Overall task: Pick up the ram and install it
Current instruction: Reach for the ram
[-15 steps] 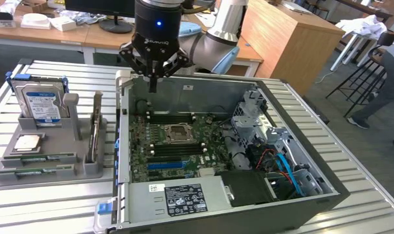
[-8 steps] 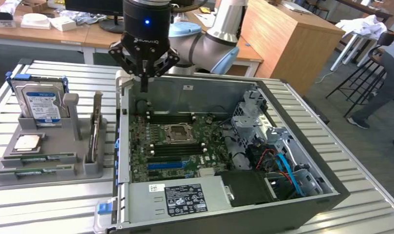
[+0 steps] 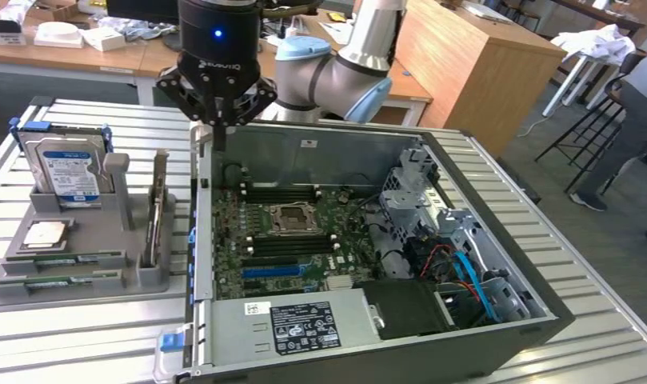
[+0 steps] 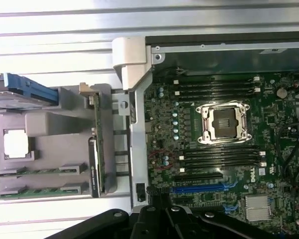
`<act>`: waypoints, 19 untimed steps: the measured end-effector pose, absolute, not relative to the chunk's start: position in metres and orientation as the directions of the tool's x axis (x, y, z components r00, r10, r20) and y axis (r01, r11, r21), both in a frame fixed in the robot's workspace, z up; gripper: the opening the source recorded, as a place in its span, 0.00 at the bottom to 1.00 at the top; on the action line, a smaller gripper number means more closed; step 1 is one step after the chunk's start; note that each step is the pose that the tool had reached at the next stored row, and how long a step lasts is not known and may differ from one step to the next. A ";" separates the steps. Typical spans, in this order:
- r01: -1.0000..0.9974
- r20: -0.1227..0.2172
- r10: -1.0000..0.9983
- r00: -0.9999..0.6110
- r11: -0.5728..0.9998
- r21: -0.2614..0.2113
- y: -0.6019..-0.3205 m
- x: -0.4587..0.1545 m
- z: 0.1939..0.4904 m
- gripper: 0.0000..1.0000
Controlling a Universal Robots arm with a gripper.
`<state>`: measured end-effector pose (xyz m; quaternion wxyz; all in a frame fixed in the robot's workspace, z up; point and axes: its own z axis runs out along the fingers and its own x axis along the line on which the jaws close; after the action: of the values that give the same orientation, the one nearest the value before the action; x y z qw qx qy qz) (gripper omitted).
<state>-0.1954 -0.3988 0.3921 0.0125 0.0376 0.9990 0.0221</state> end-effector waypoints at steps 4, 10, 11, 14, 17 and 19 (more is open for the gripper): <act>0.074 -0.023 0.076 -0.997 0.996 0.045 -0.399 -0.207 0.392 0.10; 0.074 -0.023 0.076 -0.997 0.996 0.045 -0.399 -0.227 0.391 0.10; 0.074 -0.023 0.076 -0.997 0.996 0.045 -0.399 -0.230 0.391 0.10; 0.075 -0.023 0.076 -0.997 0.996 0.045 -0.399 -0.239 0.391 0.10; 0.074 -0.023 0.076 -0.997 0.996 0.045 -0.399 -0.248 0.391 0.10; 0.075 -0.023 0.076 -0.997 0.996 0.045 -0.399 -0.254 0.391 0.10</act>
<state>-0.2538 -0.3987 0.3906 0.0125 0.0376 0.9990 0.0221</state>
